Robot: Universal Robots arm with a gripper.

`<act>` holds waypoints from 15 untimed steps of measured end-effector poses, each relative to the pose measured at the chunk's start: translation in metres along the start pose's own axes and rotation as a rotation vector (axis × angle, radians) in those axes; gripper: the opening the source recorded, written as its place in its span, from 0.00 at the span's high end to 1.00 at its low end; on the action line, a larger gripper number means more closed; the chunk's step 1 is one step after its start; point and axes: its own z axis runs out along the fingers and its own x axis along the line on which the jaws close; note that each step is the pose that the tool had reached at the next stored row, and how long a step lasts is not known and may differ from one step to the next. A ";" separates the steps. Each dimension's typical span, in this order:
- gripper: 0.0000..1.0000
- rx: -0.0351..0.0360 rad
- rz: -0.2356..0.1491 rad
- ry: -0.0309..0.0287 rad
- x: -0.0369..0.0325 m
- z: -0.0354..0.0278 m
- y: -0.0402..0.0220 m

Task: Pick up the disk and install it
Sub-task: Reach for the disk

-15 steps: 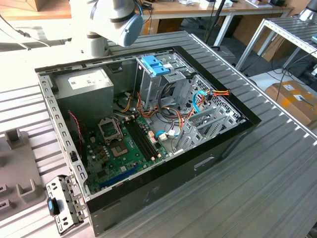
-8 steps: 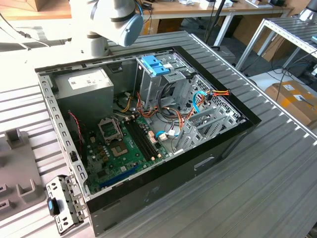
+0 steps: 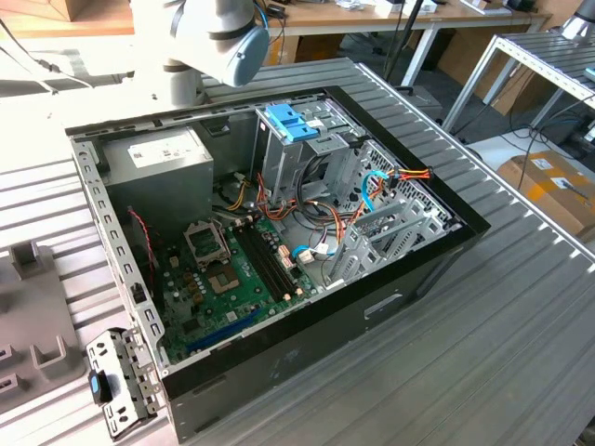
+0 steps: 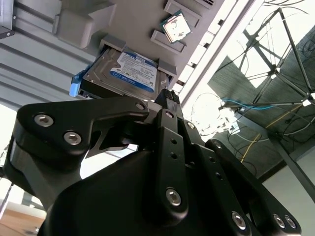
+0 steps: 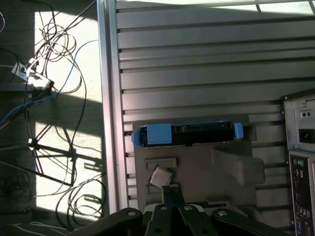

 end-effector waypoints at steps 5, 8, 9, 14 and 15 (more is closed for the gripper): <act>0.89 0.0001 0.000 0.0018 -0.0123 0.0008 0.0009; 0.89 0.0001 0.000 0.0026 -0.0187 0.0012 0.0014; 0.89 0.0002 0.000 0.0030 -0.0213 0.0013 0.0016; 0.89 0.0002 0.000 0.0037 -0.0299 0.0018 0.0022; 0.89 0.0003 0.000 0.0037 -0.0309 0.0019 0.0023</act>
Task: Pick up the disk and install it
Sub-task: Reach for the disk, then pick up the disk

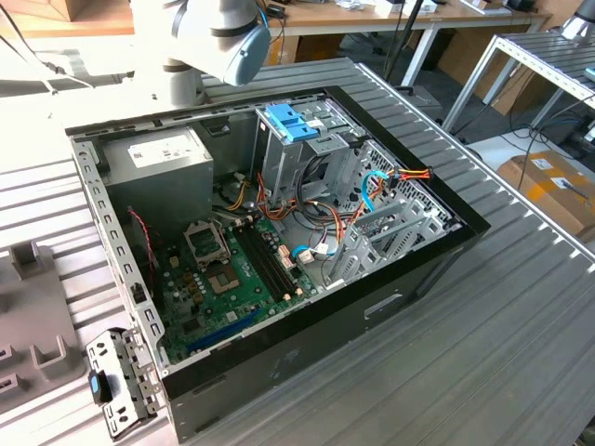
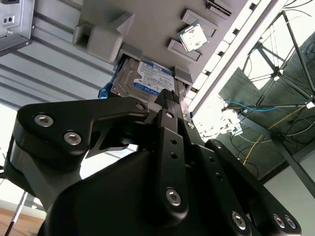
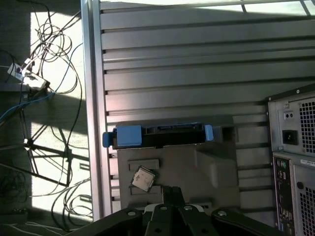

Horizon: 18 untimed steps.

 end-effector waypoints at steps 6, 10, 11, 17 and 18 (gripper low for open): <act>0.89 0.0001 0.000 0.0010 -0.0107 0.0004 0.0008; 0.89 0.0001 0.000 0.0012 -0.0128 0.0004 0.0010; 0.89 0.0001 0.000 0.0012 -0.0130 0.0004 0.0010; 0.89 0.0000 -0.002 0.0013 -0.0130 0.0004 0.0010; 0.89 0.0001 -0.003 0.0013 -0.0130 0.0004 0.0010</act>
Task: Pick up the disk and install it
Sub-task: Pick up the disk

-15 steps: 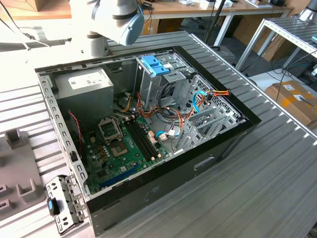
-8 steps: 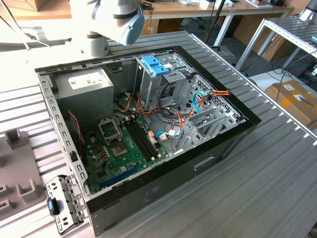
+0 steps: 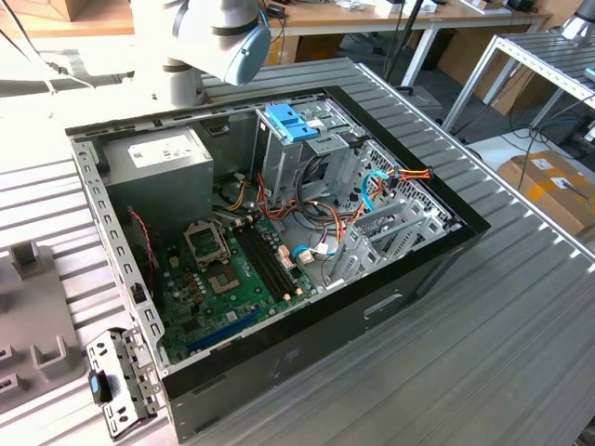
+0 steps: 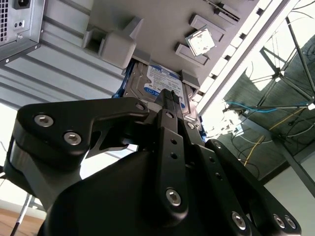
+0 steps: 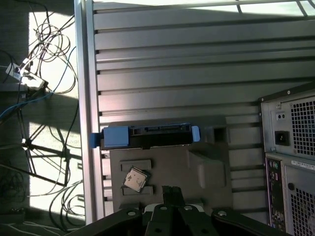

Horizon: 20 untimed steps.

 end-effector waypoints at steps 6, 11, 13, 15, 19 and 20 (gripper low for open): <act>0.89 0.0000 -0.002 0.0001 0.0000 0.0000 0.0000; 0.89 0.0000 -0.002 0.0001 0.0000 0.0000 0.0000; 0.89 0.0000 -0.003 0.0002 0.0000 0.0000 0.0000; 0.89 -0.0001 -0.005 0.0002 0.0000 0.0000 0.0000; 0.89 -0.0002 -0.017 0.0008 0.0000 0.0000 0.0000; 0.89 -0.0002 -0.021 0.0009 0.0000 0.0000 0.0000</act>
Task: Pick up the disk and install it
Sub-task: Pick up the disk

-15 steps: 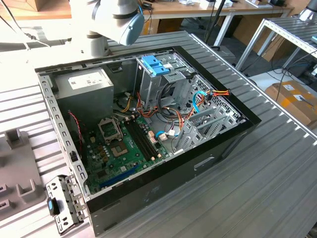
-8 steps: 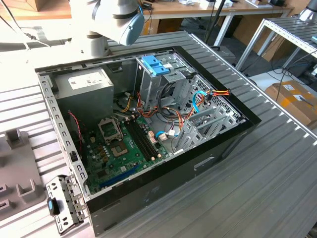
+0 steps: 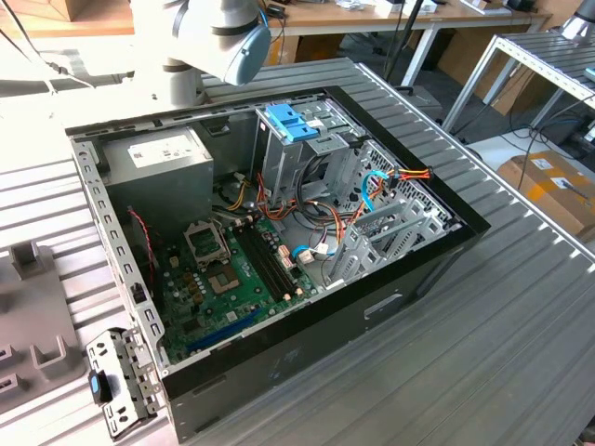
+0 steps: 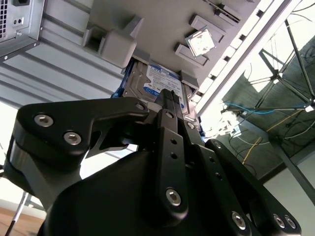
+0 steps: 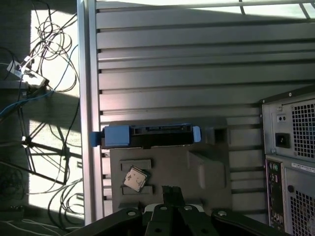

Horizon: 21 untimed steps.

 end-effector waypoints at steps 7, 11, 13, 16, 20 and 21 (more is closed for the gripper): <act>0.89 -0.0004 -0.037 0.0016 0.0000 0.0000 0.0000; 0.89 -0.0006 -0.059 0.0026 0.0000 0.0000 0.0000; 0.89 -0.0007 -0.074 0.0032 0.0000 0.0000 0.0000; 0.89 -0.0009 -0.085 0.0036 0.0000 0.0000 0.0000; 0.89 -0.0011 -0.108 0.0046 0.0000 0.0000 0.0000; 0.89 -0.0011 -0.111 0.0048 0.0000 0.0000 0.0000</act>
